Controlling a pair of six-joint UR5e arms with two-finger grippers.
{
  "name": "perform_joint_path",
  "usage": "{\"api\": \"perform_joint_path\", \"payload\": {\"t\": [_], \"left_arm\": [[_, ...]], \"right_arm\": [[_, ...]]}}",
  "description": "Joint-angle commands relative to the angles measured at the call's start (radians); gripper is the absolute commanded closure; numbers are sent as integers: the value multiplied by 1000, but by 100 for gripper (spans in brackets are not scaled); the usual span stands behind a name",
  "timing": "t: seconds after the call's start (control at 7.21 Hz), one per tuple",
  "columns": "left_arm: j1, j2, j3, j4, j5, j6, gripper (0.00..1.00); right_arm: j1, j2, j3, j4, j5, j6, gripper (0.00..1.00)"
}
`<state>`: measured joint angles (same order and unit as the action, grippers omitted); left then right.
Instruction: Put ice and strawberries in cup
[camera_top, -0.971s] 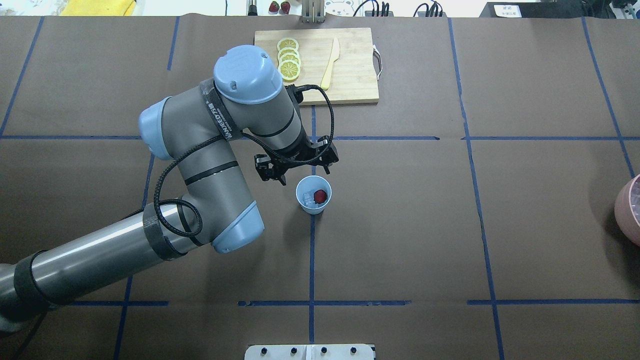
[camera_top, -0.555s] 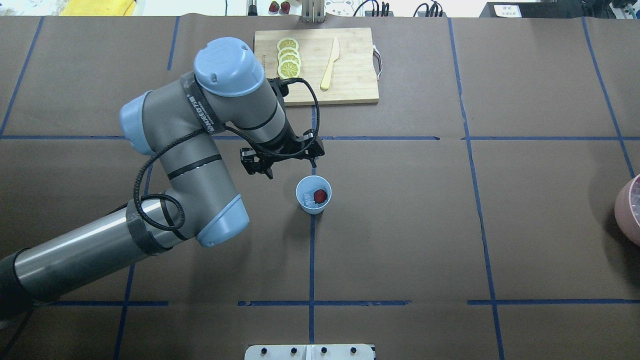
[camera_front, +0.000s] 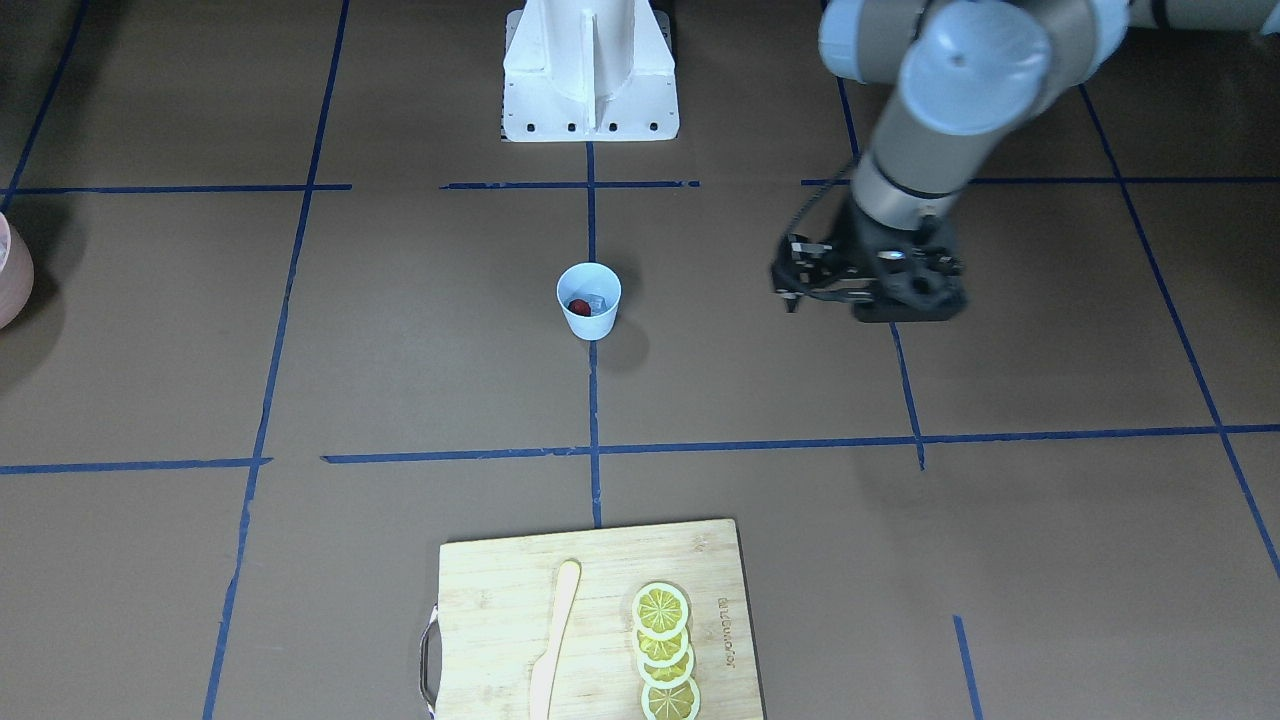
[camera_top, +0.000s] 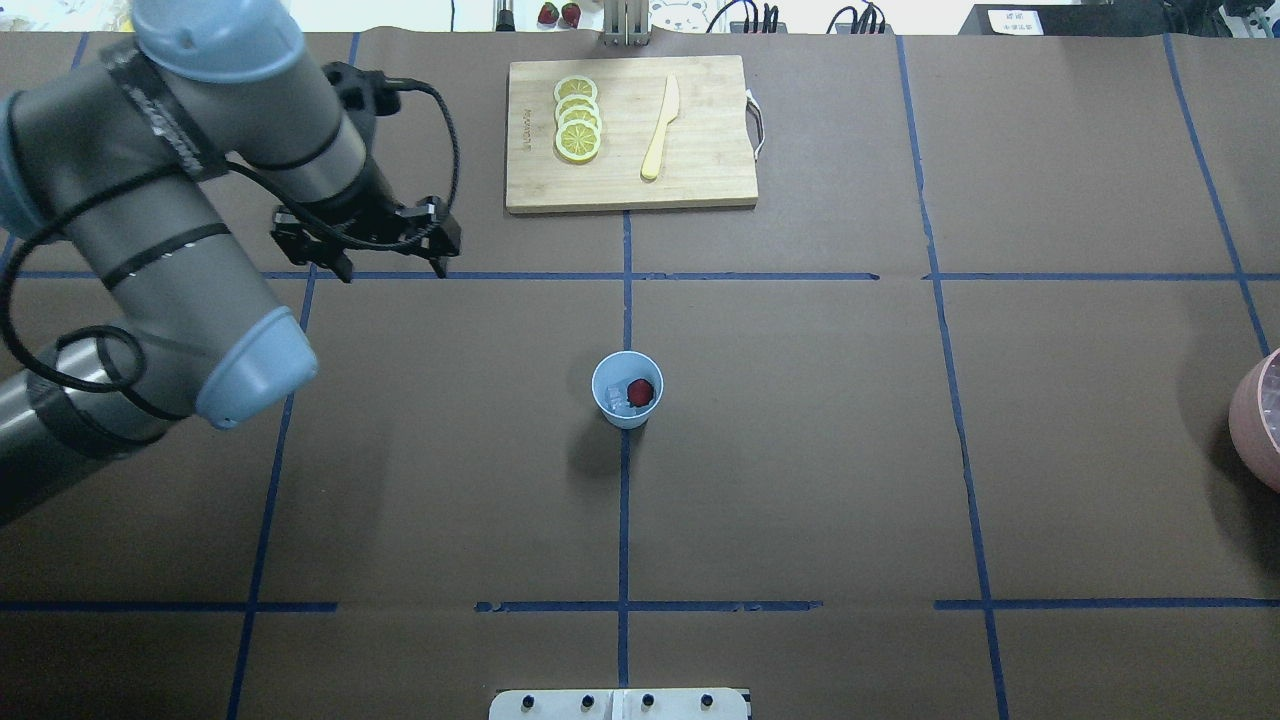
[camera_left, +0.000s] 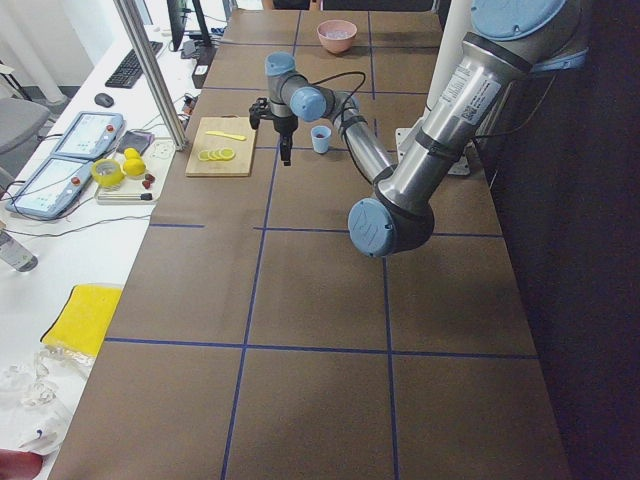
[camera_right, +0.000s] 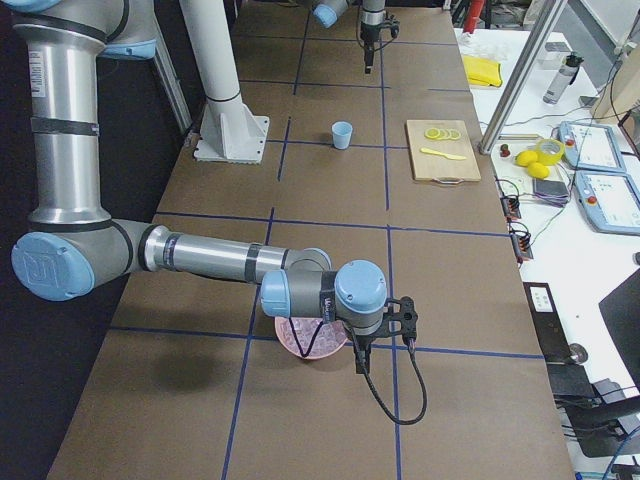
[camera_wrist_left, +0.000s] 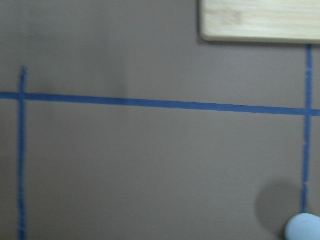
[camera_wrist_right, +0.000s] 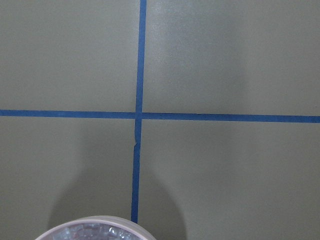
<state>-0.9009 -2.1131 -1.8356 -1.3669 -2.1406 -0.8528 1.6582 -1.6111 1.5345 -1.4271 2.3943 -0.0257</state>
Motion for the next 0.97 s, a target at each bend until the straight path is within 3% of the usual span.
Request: {"api": "perform_joint_path", "payload": {"t": [0.0, 0.42, 0.83], "left_arm": [[-175, 117, -8, 8, -79, 276, 0], [-427, 231, 28, 130, -110, 695, 0], [-631, 323, 227, 143, -191, 1076, 0]], "right_arm": [[0, 0, 1, 1, 2, 7, 0], [0, 0, 7, 1, 2, 7, 0], [0, 3, 7, 1, 2, 7, 0]]}}
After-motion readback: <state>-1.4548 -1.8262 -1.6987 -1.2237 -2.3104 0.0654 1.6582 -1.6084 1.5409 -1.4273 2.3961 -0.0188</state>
